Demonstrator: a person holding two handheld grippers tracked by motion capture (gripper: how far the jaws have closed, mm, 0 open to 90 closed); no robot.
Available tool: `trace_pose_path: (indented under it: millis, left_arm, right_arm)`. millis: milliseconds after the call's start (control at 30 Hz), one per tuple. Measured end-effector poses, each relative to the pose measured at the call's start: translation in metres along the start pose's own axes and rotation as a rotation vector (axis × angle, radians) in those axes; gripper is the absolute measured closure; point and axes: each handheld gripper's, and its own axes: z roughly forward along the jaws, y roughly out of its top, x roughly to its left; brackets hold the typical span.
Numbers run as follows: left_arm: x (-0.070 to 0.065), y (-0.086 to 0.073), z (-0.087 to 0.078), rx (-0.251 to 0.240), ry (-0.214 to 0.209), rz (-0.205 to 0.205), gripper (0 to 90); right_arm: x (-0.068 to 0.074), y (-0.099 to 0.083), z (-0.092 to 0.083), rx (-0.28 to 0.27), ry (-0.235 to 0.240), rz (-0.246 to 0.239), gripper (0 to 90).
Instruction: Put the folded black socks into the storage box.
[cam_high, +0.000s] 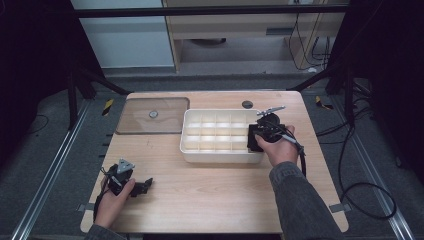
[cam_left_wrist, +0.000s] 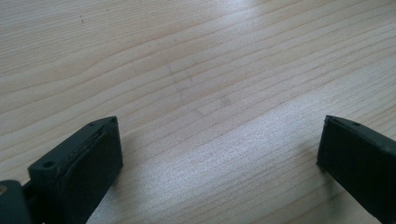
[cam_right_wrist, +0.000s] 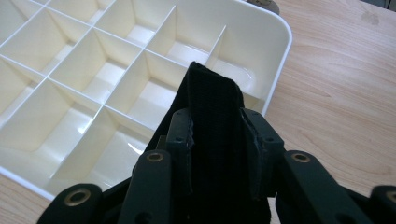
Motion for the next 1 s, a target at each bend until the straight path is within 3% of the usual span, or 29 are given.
trace_pose_path:
  millis: [467, 1000]
  left_arm:
    - [0.0, 0.0, 0.0, 0.0, 0.0, 0.0, 0.0]
    - [0.0, 0.0, 0.0, 0.001, -0.002, 0.0, 0.0]
  right_arm:
    - [0.006, -0.004, 0.006, 0.02, -0.018, -0.024, 66.9]
    - [0.009, -0.01, 0.011, 0.028, -0.012, -0.011, 67.6]
